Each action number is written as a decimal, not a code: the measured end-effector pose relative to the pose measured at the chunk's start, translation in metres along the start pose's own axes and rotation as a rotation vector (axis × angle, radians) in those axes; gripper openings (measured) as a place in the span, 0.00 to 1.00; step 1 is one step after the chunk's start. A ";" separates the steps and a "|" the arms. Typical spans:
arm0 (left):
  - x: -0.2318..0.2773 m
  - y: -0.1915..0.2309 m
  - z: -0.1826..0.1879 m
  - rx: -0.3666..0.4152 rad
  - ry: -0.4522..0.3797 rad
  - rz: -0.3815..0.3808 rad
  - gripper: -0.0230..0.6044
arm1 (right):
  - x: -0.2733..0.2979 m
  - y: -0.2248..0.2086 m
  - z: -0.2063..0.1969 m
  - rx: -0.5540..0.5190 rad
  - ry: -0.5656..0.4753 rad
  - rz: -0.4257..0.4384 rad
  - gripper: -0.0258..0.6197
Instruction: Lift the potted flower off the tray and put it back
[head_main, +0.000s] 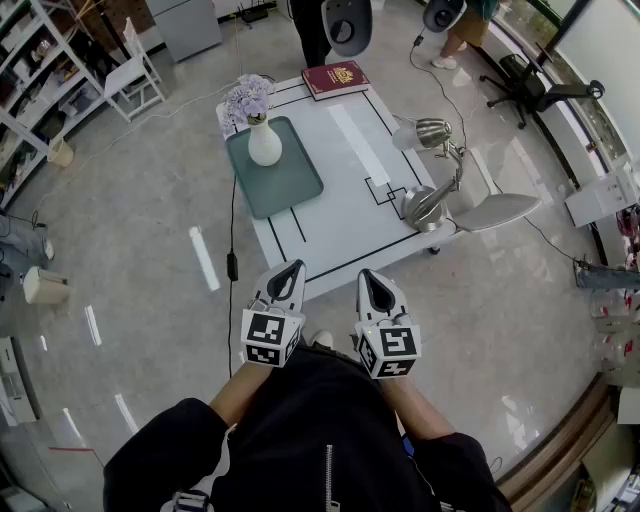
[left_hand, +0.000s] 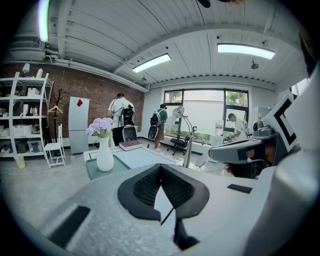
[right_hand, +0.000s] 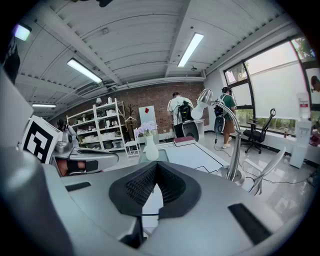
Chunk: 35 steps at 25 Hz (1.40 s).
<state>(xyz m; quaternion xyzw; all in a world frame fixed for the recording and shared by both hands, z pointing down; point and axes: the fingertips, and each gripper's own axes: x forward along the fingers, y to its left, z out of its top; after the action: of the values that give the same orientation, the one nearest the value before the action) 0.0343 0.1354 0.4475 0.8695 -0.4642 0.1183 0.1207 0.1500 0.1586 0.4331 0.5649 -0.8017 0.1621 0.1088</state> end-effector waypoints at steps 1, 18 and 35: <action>-0.001 -0.002 0.000 -0.001 0.002 -0.003 0.05 | -0.002 0.000 -0.001 0.000 0.003 -0.001 0.05; -0.010 -0.001 -0.002 -0.006 0.000 0.002 0.05 | -0.005 0.009 -0.005 -0.011 0.019 0.016 0.05; -0.006 0.014 0.000 -0.014 -0.008 0.036 0.05 | 0.007 0.013 0.005 0.013 -0.025 0.082 0.05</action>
<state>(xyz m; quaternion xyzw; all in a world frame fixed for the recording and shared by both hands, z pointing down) 0.0199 0.1326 0.4472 0.8606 -0.4810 0.1137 0.1227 0.1351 0.1547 0.4288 0.5341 -0.8245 0.1644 0.0885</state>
